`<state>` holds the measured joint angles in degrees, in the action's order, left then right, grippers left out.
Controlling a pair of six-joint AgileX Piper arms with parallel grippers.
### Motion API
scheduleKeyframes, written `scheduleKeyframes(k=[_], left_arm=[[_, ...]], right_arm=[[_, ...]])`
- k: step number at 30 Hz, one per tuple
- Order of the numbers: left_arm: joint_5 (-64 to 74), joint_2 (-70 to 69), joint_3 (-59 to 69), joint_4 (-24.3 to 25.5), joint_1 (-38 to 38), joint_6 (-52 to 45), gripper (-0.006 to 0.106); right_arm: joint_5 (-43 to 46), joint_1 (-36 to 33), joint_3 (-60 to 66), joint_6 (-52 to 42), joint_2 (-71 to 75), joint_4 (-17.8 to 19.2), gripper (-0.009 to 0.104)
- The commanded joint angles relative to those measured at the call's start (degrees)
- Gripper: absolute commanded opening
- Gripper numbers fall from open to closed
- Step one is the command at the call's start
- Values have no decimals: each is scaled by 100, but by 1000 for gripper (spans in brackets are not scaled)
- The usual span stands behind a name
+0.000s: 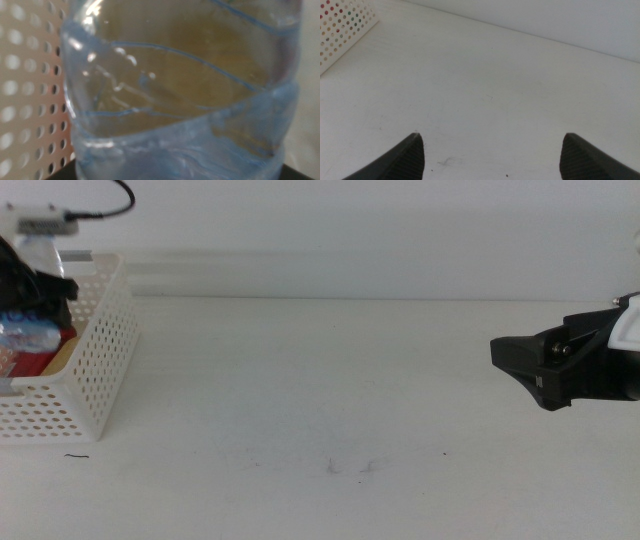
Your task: Use arms to grab the bottles and put them into the dustbin to the left of the table.
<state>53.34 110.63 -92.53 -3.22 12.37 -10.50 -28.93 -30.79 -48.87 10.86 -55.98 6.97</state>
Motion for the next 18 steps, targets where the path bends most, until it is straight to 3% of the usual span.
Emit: scheduleKeyframes(k=[1, 4, 12, 18], left_arm=[[-318, 128, -77, -22, 12, -17, 22], [-369, 331, -77, -22, 12, -17, 34], [-196, 265, -77, 169, 12, -119, 93], [195, -328, 150, -29, -192, -339, 94]], right_arm=[[26, -18, 18, -19, 22, 9, 91], [26, -18, 18, -19, 22, 9, 91], [26, -18, 18, -19, 22, 9, 91], [26, -18, 18, -19, 22, 9, 91]])
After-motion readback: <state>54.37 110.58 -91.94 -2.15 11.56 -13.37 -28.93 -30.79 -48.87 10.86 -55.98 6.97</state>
